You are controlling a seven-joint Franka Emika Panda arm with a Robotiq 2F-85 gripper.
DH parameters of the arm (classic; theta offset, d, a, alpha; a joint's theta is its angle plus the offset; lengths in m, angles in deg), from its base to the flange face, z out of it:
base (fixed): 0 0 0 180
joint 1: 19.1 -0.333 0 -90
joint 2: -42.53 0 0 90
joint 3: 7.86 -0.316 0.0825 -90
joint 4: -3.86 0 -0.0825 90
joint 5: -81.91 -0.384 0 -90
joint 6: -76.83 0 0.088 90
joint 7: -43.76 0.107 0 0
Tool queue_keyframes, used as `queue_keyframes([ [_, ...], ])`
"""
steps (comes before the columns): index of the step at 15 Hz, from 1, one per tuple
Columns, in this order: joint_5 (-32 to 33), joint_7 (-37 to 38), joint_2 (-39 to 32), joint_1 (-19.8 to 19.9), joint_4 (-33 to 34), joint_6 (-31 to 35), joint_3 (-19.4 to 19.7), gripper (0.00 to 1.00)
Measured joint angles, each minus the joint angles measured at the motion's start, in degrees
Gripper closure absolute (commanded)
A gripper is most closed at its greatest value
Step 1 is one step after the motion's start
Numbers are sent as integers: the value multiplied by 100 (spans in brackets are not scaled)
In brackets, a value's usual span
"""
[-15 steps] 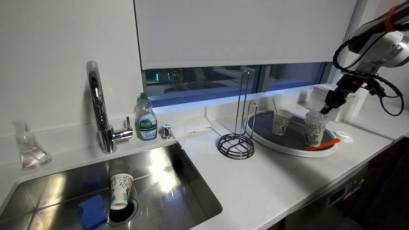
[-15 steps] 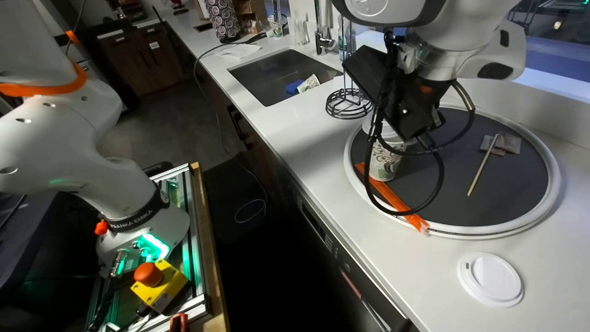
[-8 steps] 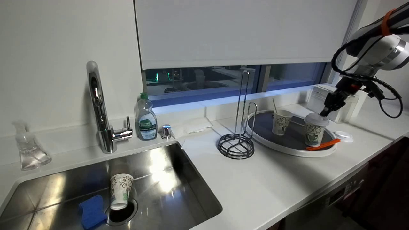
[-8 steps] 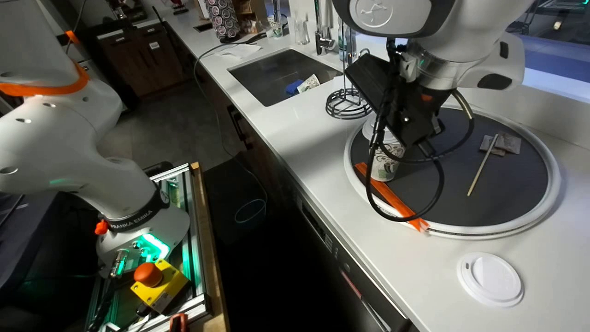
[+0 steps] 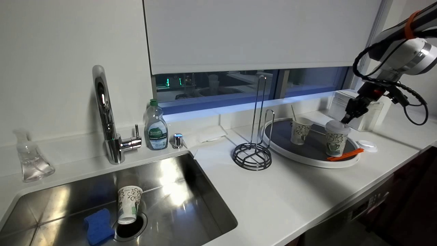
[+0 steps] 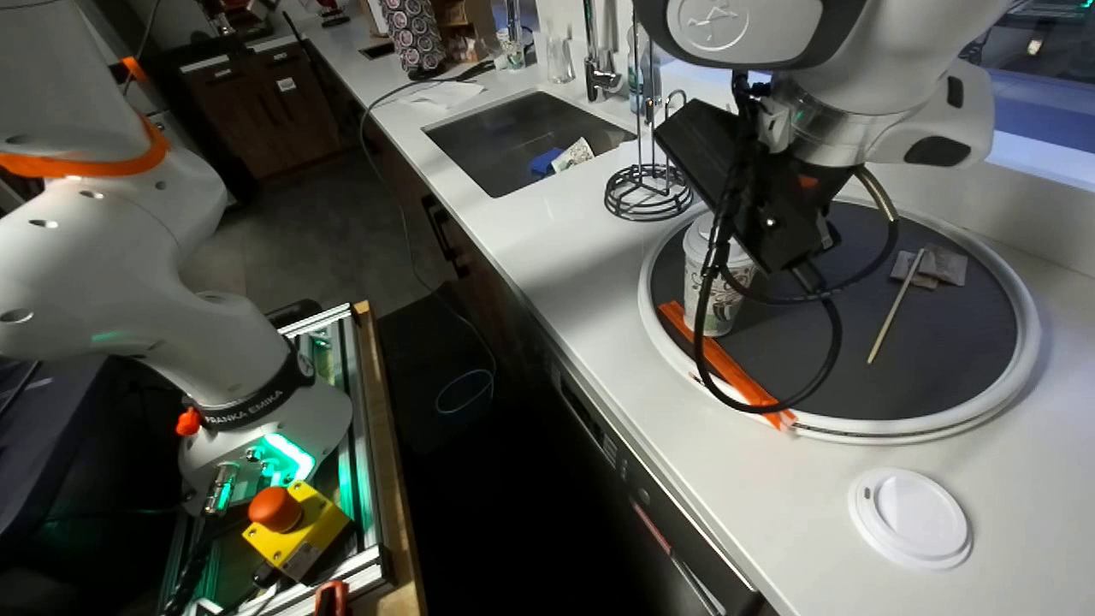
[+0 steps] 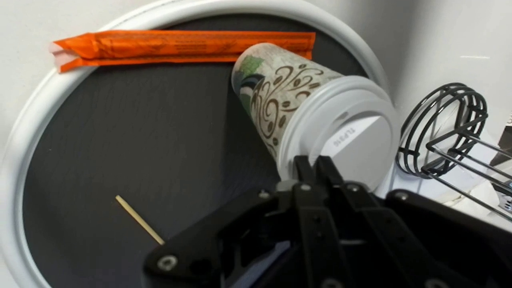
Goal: Move the chopstick in the right cup to the tray, and then close the cup
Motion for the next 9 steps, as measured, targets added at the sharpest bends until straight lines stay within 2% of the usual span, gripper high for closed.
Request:
queue_keyframes([
  [6, 177, 101, -187, -20, 140, 0, -4, 98],
  [7, 220, 123, -210, -23, 166, 0, -6, 67],
  [8, 259, 151, -228, -25, 189, 0, -8, 66],
  [9, 296, 178, -238, -28, 204, 0, -10, 59],
])
